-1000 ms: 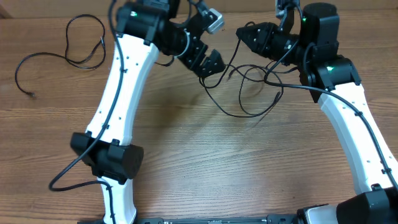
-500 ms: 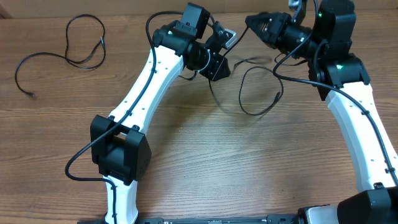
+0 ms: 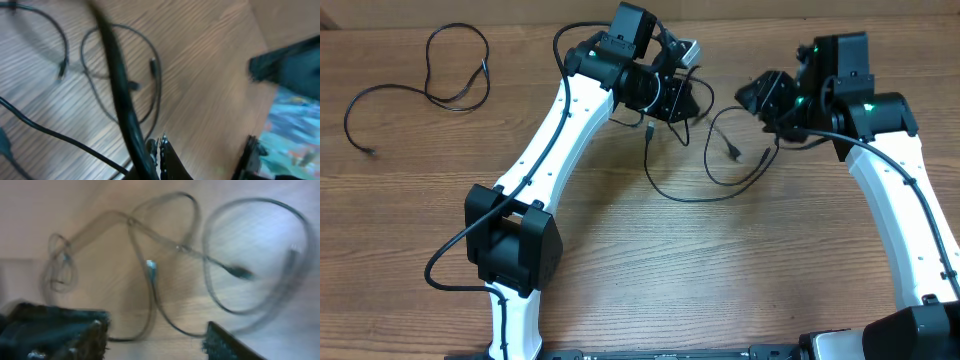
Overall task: Untangle cables
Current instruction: 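Pull one black cable away with the left gripper toward the lower left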
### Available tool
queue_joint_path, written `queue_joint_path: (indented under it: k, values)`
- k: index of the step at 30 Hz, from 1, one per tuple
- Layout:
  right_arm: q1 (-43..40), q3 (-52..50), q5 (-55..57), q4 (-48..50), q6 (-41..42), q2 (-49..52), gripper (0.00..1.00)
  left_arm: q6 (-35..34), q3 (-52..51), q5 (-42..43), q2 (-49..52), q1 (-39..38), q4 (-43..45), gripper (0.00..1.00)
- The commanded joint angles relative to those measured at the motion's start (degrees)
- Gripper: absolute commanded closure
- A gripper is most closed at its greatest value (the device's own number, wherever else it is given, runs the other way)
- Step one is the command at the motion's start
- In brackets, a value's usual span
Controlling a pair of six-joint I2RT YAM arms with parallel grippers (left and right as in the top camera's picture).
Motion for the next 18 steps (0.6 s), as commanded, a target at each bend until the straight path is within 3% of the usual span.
queue_joint_path:
  k: [1,5,9,18]
  values:
    - [-0.09,0.79,4.42,-3.74,-0.66,-0.87,0.31,-3.93,1.11,6.29,-0.07,1.27,1.03,0.96]
    - [0.52,0.79,4.52,-7.74,-3.37,-0.26,0.22,-8.11,6.71,10.12,-0.68,4.09,0.66,0.96]
    - [1.05,0.20,7.13,-7.89,-8.17,0.07,0.17,-8.04,12.83,9.79,-1.90,6.97,-1.84,0.96]
    - [1.05,-8.68,11.41,-2.49,-8.13,0.17,0.13,-7.65,25.83,-11.02,-11.45,14.93,-19.41,0.96]
